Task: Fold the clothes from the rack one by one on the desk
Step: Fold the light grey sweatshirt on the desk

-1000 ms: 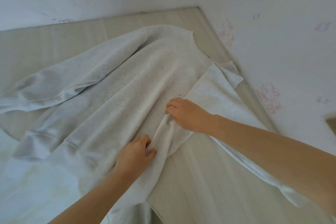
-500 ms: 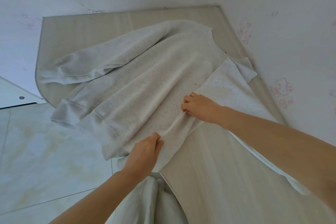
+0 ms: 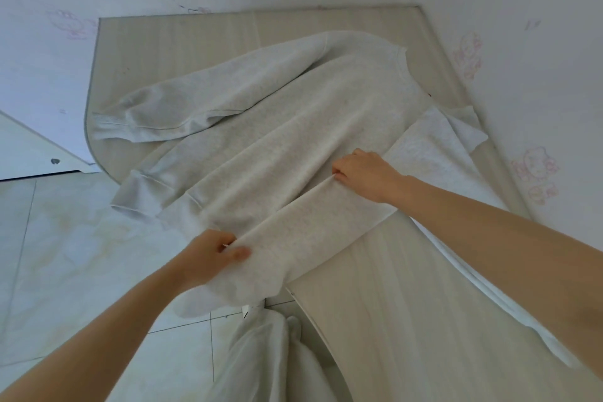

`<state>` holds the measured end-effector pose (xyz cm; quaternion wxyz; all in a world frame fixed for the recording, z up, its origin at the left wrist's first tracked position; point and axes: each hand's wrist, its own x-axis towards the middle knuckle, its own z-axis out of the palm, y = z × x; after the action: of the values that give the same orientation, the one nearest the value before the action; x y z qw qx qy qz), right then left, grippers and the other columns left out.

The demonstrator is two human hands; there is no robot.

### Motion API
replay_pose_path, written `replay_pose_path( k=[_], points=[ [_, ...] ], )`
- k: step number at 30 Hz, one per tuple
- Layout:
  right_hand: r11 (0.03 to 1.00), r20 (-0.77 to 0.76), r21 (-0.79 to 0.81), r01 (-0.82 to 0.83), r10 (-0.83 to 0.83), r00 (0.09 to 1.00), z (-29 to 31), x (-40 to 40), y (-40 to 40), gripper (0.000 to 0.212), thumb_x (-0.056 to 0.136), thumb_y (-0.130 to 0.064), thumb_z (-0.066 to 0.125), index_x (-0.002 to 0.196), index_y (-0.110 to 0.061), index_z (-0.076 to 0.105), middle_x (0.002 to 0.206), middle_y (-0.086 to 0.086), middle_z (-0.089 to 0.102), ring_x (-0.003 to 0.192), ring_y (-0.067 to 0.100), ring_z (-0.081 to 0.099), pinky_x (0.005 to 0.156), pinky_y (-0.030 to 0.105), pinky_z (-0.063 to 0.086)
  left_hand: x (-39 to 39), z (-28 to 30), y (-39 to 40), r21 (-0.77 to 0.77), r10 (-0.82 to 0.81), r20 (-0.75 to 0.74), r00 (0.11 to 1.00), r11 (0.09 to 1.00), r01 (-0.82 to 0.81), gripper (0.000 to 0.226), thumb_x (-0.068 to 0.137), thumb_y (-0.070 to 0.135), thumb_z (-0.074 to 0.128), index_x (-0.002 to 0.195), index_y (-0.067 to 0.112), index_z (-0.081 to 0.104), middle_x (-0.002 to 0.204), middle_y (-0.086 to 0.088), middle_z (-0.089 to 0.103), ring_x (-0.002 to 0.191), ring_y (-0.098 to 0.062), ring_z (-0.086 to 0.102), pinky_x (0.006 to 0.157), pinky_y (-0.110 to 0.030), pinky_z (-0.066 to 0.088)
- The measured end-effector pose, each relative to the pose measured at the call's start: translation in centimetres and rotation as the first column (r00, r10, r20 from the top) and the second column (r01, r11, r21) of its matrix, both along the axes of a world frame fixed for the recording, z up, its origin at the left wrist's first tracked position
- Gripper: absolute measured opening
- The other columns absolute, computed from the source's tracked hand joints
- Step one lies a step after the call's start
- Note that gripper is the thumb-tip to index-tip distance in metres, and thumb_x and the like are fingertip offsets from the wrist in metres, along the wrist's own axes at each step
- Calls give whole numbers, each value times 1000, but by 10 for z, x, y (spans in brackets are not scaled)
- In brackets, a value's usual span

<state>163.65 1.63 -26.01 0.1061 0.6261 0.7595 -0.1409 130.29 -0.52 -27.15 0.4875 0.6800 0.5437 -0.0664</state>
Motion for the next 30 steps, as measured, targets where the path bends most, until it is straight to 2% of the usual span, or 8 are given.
replay_pose_path(
  k=[8, 11, 15, 18, 21, 24, 26, 30],
  points=[
    [997, 39, 3, 76, -76, 996, -24, -14, 6, 23, 99, -33, 46, 107, -13, 55, 110, 7, 56, 104, 25, 48, 84, 38, 46, 18, -15, -11, 215, -98, -343, 934, 960, 179, 28, 92, 41, 54, 70, 24, 49, 69, 5, 55, 63, -13, 54, 55, -24, 40],
    [993, -42, 55, 105, -102, 994, -22, -8, 3, 21, 97, -28, 50, 110, -13, 56, 114, 7, 54, 108, 24, 46, 88, 37, 45, 27, -5, -15, 344, -113, -478, 871, 888, 304, 18, 93, 39, 53, 87, 22, 55, 75, 8, 53, 68, -14, 54, 60, -26, 43],
    [963, -104, 142, 228, -215, 971, -10, 18, -13, 23, 96, -23, 50, 116, -11, 53, 118, 7, 49, 108, 24, 45, 91, 37, 44, 52, 6, -19, 538, -115, -433, 894, 763, 359, 15, 92, 24, 58, 104, 18, 53, 93, 5, 57, 79, -16, 53, 60, -26, 41],
    [915, -68, 148, 375, -369, 927, 4, 62, -47, 26, 97, -21, 49, 120, -10, 50, 120, 7, 48, 108, 25, 45, 89, 36, 45, 94, 13, -27, 575, -226, -243, 943, 750, 328, 24, 93, 18, 57, 116, 18, 55, 109, 5, 59, 93, -15, 56, 69, -28, 50],
    [837, -67, 113, 536, -531, 844, 11, 104, -83, 32, 97, -18, 50, 126, -5, 47, 124, 14, 48, 114, 30, 44, 94, 37, 42, 141, 14, -40, 437, -223, -7, 975, 876, 204, 16, 92, 21, 58, 108, 22, 57, 106, 9, 61, 88, -7, 57, 73, -23, 50],
    [685, -43, 36, 728, -727, 686, 12, 147, -119, 41, 97, -20, 50, 133, -2, 41, 132, 19, 43, 122, 36, 40, 99, 40, 37, 195, 11, -57, 174, -56, 188, 981, 984, 23, 9, 89, 21, 63, 98, 20, 62, 97, 4, 64, 85, -10, 62, 63, -20, 51],
    [569, -45, -31, 821, -822, 568, 9, 171, -134, 50, 97, -26, 50, 137, -1, 35, 136, 22, 40, 125, 39, 39, 103, 43, 34, 227, 5, -66, 30, 49, 260, 964, 998, -58, 8, 89, 22, 65, 97, 19, 64, 100, 3, 66, 90, -10, 63, 64, -17, 50],
    [451, -77, -138, 882, -893, 444, 0, 199, -146, 61, 98, -32, 51, 143, 1, 28, 143, 21, 38, 132, 35, 39, 108, 38, 31, 276, -1, -78, -313, 331, 342, 879, 922, -225, 21, 88, 21, 69, 107, 14, 63, 110, -2, 62, 94, -15, 64, 88, -37, 57]
  ],
)
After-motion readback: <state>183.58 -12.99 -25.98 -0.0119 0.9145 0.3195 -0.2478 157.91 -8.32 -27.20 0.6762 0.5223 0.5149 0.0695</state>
